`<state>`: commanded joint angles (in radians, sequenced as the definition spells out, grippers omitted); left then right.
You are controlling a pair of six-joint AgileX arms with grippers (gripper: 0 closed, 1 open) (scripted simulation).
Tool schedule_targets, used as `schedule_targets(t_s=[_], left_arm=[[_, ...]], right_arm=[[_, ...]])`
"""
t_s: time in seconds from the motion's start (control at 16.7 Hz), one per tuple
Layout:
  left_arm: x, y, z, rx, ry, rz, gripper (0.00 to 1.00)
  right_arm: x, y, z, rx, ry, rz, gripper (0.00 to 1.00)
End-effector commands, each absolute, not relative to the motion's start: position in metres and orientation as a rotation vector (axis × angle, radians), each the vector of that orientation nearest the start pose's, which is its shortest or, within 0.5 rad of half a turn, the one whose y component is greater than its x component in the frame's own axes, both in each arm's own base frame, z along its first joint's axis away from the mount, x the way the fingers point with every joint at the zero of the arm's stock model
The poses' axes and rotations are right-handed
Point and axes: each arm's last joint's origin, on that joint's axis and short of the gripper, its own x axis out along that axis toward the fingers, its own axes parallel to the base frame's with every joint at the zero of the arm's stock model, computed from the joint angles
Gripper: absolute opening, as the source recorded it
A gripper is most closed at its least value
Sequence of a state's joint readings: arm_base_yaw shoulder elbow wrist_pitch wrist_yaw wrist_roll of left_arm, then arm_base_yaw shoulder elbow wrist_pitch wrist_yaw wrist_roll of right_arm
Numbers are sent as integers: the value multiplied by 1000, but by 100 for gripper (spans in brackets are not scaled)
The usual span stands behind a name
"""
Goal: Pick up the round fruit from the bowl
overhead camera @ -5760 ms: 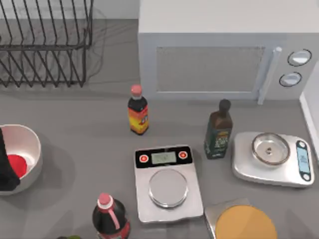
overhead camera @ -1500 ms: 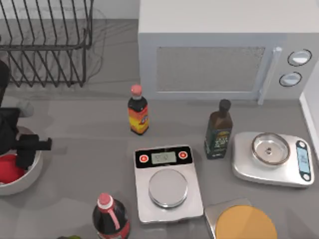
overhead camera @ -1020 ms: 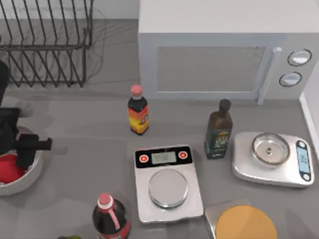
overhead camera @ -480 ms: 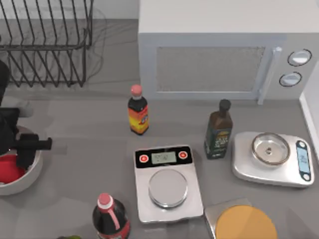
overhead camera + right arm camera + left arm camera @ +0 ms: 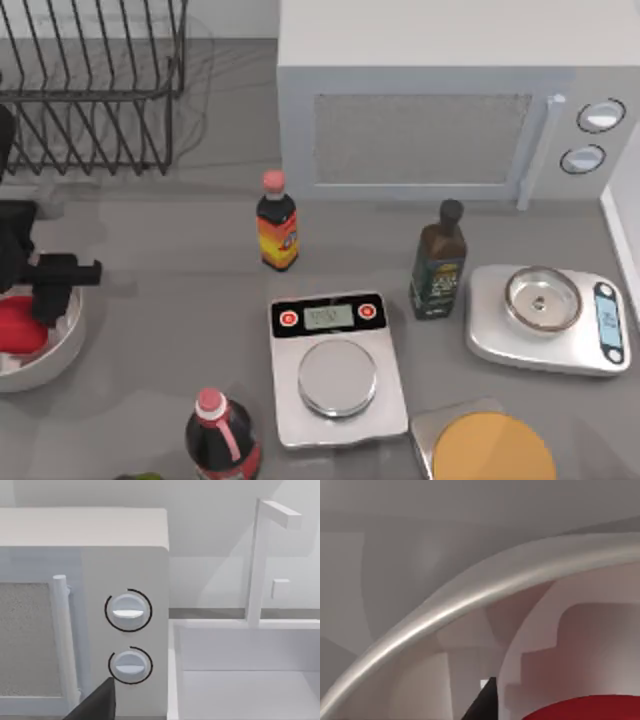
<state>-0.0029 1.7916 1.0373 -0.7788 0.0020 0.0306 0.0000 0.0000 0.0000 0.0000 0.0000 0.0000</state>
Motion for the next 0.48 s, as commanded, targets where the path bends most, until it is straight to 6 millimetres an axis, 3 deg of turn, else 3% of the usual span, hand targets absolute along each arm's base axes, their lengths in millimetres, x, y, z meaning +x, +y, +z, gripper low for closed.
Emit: schedule_targets(t_s=[0.18,0.48], left_arm=[[324,1,170,22,1540,-24,0],[333,1,269,23,1562,-24,0]], right_arm=[[106,-1,160,0,0,0,100],[106,-1,160,0,0,0,100]])
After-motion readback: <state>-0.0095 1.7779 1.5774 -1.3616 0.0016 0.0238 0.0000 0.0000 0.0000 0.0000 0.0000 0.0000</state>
